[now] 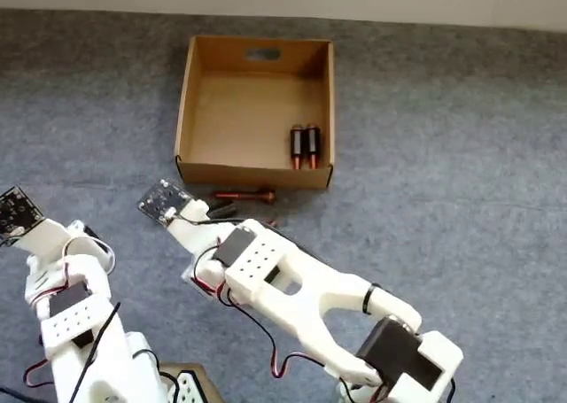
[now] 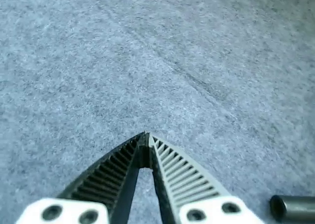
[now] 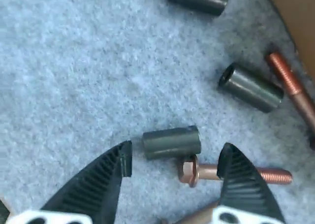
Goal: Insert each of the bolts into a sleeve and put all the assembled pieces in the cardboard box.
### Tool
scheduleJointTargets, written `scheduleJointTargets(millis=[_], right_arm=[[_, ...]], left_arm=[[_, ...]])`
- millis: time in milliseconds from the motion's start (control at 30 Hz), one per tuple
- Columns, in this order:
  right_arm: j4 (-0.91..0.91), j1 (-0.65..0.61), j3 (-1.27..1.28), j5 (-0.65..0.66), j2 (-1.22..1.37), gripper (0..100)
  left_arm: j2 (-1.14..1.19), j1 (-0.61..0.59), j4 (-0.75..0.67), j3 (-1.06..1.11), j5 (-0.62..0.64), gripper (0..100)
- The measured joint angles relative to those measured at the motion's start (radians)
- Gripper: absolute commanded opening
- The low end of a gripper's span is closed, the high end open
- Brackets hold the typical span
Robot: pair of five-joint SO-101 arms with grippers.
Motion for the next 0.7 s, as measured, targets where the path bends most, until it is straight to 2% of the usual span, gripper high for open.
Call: scheduleJointTargets(millis=[200,400,700], right_arm=[[-0.002,0.003,0.000,0.002,0.035,27.1],[-0.025,0.003,-0.021,0.080,0.169,27.1],[-0.026,0.006,-0.043,0.086,0.206,27.1]], left_arm=[[0.000,-0.005,0.000,0.000,0.008,1],[0.000,-0.005,0.000,0.000,0.008,1],[0.000,-0.005,0.000,0.000,0.008,1]])
